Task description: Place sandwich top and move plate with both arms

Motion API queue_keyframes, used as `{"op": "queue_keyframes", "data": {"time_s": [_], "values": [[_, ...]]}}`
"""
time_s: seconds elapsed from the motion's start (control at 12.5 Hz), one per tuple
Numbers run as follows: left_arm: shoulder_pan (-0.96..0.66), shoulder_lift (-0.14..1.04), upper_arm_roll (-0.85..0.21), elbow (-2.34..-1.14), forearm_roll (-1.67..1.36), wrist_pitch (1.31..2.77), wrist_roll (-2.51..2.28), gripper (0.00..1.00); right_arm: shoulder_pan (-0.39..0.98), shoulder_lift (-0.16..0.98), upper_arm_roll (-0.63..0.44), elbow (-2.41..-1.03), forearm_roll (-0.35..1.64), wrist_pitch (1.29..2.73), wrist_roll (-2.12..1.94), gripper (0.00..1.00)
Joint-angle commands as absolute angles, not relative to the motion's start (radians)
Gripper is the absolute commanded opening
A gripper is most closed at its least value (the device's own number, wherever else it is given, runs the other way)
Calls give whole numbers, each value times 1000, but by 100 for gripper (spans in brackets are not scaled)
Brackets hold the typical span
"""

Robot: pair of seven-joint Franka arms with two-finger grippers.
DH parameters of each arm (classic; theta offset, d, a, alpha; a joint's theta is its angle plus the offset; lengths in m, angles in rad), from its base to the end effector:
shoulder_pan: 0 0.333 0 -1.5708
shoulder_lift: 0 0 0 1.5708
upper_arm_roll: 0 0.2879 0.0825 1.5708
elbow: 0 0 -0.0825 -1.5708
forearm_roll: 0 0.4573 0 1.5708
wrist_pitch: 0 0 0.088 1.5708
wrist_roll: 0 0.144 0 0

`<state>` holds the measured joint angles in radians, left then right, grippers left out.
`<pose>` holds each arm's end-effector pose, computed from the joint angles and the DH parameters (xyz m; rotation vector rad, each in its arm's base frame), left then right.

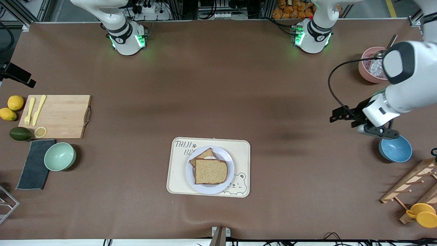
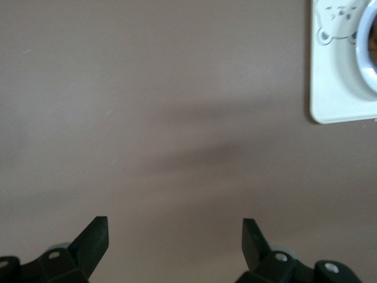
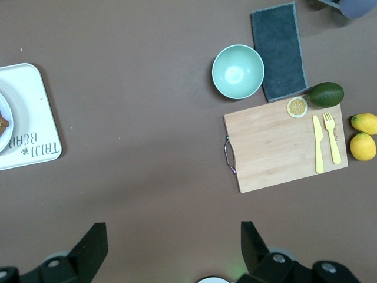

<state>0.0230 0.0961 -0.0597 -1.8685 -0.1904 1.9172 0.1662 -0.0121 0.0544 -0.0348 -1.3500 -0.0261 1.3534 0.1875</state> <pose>0.6444 -0.0433 0.3664 2.9487 -0.1974 -0.0523 0.6150 -0.0324 0.6249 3.0874 -0.3713 -0.0761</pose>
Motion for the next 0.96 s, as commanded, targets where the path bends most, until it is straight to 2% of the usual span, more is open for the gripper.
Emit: {"op": "queue_keyframes", "data": {"time_s": [0.0,0.32,0.64,0.88], "values": [[28,81,-78,-1754,-85,1748,54,100,-26,49,-20,-1355,-41,1345,201,100],[21,-8,-100,-1714,-78,1694,11,100,-26,49,-20,-1361,-41,1345,202,100],[-64,-6,-61,-1620,25,1545,31,100,-26,49,-20,-1361,-41,1347,201,100],[-106,1,-58,-1586,11,1517,28,100,-26,49,-20,-1362,-41,1347,202,100]]}}
